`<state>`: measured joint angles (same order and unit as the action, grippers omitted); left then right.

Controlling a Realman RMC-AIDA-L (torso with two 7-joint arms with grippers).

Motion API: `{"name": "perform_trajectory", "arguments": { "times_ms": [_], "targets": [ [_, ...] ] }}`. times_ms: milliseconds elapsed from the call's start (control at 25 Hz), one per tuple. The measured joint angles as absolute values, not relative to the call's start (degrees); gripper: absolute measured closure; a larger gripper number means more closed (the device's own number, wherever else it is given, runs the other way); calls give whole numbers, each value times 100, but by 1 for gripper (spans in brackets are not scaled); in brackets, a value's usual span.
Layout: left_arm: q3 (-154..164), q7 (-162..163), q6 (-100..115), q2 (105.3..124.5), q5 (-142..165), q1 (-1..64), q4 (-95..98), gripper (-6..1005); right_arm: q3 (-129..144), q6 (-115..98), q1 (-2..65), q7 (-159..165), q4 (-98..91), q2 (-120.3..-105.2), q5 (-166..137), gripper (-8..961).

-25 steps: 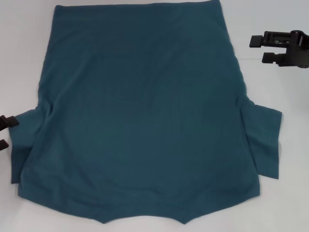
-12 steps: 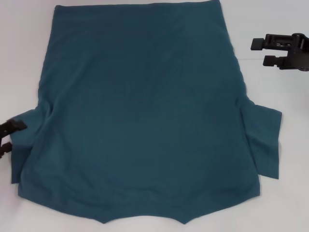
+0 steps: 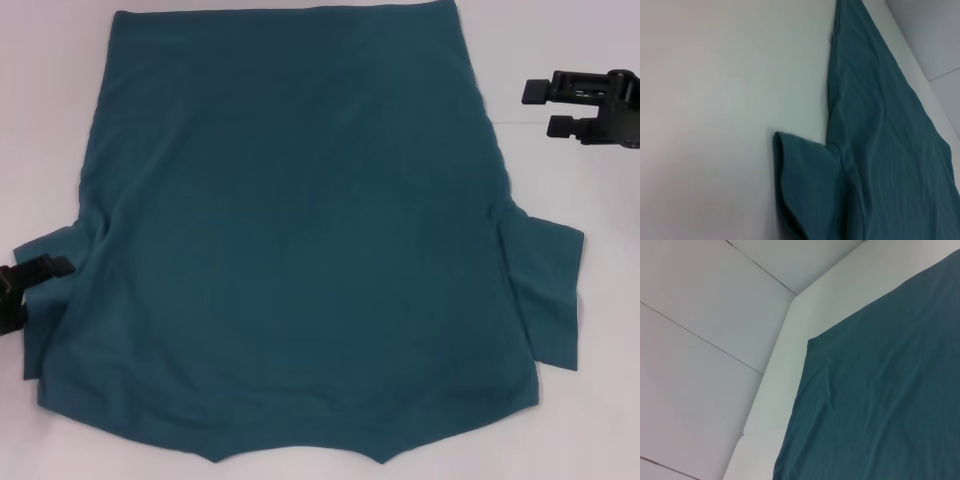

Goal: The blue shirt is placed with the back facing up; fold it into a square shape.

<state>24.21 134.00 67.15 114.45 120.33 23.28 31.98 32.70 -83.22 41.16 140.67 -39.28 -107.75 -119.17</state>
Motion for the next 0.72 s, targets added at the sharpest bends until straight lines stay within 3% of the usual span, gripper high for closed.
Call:
{"name": "perform_trajectory", "arguments": {
  "times_ms": [160, 360, 560, 720],
  "targets": [
    [2426, 13398, 6714, 11436, 12043, 2324, 3213, 115, 3269, -8324, 4091, 14062, -3922, -10775, -11917, 58],
    [2429, 13398, 6726, 11427, 12184, 2336, 3282, 312, 3257, -8324, 4078, 14062, -3920, -10770, -11917, 58],
    [2436, 13384, 6738, 11407, 12215, 2337, 3296, 576, 3252, -8323, 4046, 14062, -3920, -10765, -11917, 57],
    [2468, 13395, 6761, 11388, 12326, 2333, 3370, 717, 3251, -8323, 4007, 14062, -3920, -10754, -11918, 57]
  ]
}}
